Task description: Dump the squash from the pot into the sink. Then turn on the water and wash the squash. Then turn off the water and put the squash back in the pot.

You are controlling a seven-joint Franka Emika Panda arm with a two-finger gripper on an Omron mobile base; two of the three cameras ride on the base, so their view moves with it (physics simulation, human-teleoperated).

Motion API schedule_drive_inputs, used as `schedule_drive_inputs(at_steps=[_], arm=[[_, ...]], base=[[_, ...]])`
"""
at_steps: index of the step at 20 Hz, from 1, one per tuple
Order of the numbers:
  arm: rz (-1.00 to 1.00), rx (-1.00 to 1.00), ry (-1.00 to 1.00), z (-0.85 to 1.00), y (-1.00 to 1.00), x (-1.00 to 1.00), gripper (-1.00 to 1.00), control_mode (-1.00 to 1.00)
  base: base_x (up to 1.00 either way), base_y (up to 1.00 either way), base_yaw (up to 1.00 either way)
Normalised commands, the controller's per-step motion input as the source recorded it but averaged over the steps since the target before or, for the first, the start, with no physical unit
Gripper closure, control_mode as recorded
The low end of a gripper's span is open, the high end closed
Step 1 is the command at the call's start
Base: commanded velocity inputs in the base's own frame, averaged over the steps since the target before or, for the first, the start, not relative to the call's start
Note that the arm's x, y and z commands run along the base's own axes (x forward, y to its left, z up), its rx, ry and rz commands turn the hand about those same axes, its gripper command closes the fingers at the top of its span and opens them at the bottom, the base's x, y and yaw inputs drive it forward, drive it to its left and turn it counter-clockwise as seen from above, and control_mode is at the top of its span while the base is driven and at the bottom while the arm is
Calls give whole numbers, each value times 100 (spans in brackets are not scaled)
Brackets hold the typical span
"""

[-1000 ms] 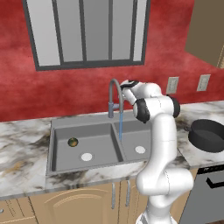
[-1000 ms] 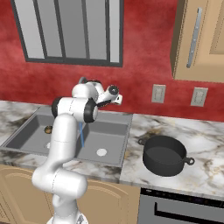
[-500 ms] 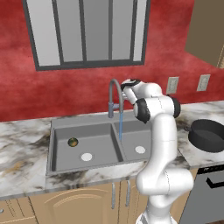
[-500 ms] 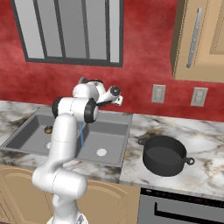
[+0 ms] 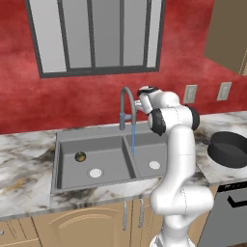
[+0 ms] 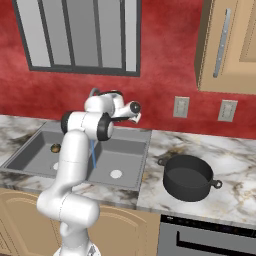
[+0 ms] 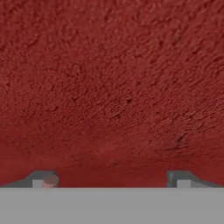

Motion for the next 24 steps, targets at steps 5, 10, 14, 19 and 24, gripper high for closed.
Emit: schedule_drive_inputs(at_steps=[5,10,14,19,24], arm=[[3,13,0,0,0,0,-100,-100],[4,10,0,0,0,0,-100,-100],[6,8,0,0,2,0,-100,-100],[6,6,0,0,9,0,-100,-100],[6,4,0,0,22,2,-100,-100]], base=[[0,0,0],[0,0,0],[0,0,0],[0,0,0],[0,0,0]])
